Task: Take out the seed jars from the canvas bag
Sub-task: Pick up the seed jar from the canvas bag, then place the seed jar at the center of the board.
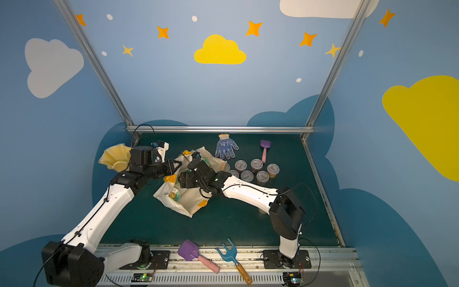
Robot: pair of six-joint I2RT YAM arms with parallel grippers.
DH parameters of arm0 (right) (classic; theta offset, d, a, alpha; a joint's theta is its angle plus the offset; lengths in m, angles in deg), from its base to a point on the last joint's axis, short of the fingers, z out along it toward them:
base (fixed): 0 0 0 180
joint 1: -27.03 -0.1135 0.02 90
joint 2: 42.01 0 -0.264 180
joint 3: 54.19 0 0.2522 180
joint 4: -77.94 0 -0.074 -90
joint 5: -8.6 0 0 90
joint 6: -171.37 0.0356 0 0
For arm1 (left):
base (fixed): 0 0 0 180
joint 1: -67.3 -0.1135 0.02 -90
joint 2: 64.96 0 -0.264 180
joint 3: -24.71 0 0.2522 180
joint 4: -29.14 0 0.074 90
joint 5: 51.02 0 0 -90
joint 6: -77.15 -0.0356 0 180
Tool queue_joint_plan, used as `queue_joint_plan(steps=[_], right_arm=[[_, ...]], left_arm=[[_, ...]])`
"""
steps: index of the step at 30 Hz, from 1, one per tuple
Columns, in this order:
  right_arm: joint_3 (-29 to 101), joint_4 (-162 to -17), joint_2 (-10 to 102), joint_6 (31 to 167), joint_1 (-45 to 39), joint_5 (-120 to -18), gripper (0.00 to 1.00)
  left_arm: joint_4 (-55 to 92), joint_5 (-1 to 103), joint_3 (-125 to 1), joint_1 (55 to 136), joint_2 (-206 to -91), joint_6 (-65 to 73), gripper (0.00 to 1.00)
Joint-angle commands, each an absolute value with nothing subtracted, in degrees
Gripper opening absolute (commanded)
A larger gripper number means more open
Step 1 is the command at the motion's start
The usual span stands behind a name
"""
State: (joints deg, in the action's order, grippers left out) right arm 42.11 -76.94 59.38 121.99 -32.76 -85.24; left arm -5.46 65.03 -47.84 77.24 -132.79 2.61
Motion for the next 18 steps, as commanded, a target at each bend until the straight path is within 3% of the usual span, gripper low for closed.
queue_joint_plan(steps=[1, 18], right_arm=[[40.7, -75.9, 53.8, 121.0, -31.6, -84.5, 0.72], [26.6, -60.9, 28.6, 106.7, -26.2, -80.6, 0.72]], left_arm=[[-5.8, 65.2, -49.7, 77.4, -132.2, 1.3, 0.05], [-5.6, 64.9, -49.1, 77.4, -132.5, 1.2, 0.05]])
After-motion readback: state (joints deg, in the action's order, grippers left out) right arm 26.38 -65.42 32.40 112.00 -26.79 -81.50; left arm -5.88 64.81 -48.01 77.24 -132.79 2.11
